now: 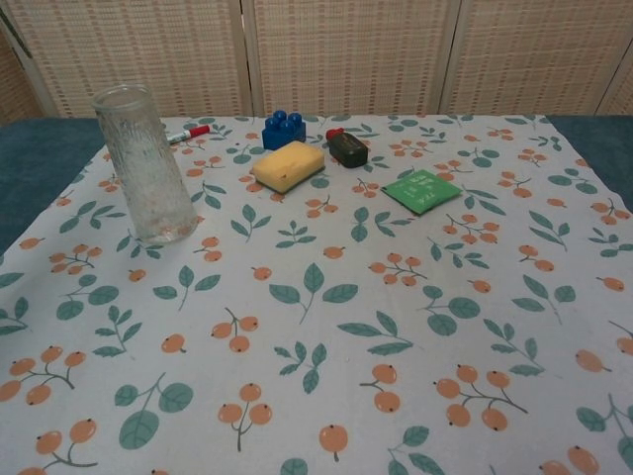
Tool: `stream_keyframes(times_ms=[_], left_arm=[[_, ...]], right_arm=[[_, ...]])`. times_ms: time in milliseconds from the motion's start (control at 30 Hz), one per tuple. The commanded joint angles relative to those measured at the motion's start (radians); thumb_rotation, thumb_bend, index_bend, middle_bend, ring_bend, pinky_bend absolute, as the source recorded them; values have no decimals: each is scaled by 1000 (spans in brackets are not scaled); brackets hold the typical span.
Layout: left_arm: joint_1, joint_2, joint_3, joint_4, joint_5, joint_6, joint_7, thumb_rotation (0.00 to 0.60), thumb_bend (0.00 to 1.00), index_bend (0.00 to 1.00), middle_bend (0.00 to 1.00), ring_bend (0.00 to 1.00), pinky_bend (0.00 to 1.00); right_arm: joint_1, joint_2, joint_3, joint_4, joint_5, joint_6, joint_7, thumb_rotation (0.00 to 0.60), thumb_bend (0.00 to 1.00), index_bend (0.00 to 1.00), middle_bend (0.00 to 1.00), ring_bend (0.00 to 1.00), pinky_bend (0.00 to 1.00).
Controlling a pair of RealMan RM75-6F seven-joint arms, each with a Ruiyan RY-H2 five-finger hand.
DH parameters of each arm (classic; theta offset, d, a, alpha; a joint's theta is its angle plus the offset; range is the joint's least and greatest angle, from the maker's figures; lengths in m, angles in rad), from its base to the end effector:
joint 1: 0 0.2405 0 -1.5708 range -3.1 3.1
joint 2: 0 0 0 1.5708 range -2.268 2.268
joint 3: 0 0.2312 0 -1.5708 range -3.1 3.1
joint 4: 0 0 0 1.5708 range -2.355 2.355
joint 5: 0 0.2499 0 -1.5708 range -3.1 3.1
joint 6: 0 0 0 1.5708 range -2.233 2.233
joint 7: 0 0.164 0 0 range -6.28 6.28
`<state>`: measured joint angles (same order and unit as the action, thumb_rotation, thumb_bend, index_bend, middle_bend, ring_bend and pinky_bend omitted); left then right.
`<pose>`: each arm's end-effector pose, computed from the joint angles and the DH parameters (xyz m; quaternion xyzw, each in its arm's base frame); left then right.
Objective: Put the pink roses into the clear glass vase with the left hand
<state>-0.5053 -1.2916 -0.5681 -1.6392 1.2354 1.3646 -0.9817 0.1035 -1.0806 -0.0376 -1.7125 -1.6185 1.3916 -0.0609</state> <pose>-0.1246 0.3911 0.1597 -0.2434 -0.5011 -0.8175 0.1462 -0.2777 -0.1804 0.0792 0.6676 -0.4029 0.3595 0.5126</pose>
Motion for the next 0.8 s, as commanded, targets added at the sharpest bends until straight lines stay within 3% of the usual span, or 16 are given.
stream_keyframes(times_ms=[33,400,800], left_arm=[[-94,-15,-80,-7,-104,-112,-7,600,590,538,634,429,237],[-181,-98,-63,14,-168,-171,115,600,589,538,634,429,238],[-167,-143,-7,80,-139,-182,127,600,590,537,635,424,231]], right_arm=[[1,-1,1,4,5,-2,-3,600,211,0,0,0,0],[3,5,2,6,5,0,11,600,211,0,0,0,0],[7,4,1,9,6,-7,14,600,211,0,0,0,0]])
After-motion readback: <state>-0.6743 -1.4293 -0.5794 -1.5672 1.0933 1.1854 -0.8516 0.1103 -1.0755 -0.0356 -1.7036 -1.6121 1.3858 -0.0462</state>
